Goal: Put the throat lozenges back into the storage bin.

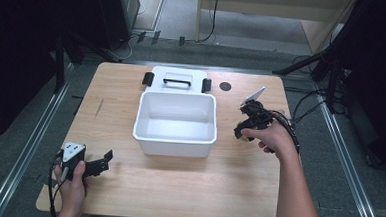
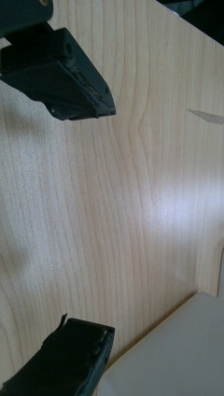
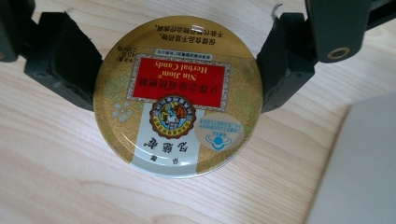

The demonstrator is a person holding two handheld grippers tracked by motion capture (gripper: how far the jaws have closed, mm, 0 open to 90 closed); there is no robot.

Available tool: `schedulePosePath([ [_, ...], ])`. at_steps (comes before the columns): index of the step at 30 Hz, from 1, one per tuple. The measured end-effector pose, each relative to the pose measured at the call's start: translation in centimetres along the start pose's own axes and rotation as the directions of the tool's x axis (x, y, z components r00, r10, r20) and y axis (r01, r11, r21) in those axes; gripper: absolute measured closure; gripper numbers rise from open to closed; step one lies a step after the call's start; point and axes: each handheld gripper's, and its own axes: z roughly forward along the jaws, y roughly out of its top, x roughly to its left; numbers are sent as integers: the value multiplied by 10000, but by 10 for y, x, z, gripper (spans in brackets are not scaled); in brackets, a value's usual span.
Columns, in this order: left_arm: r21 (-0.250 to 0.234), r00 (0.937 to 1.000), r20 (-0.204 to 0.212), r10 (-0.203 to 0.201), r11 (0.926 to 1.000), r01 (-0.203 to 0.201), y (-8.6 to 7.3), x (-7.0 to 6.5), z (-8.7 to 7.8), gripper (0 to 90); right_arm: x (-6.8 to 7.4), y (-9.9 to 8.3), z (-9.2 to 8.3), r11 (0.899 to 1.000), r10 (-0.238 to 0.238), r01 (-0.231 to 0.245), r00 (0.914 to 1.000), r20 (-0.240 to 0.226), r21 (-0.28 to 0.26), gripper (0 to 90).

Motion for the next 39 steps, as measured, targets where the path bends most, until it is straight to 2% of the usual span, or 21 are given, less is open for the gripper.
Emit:
schedulePosePath([
  [9,25,10000,40,-25,10000,25,0,0,0,0,16,11,-20,9954,-924,921,9957,-101,-248,206],
  [19,44,9999,99,-23,10000,22,0,0,0,0,30,21,-40,9902,-1385,1383,9903,-100,-206,206],
  [28,28,9999,109,-33,10000,32,0,0,1,0,52,29,-59,9799,-1973,1970,9803,-89,-305,206],
  [39,74,9999,168,21,10000,-22,0,0,1,0,72,40,-81,9715,-2308,2307,9730,51,-552,206],
])
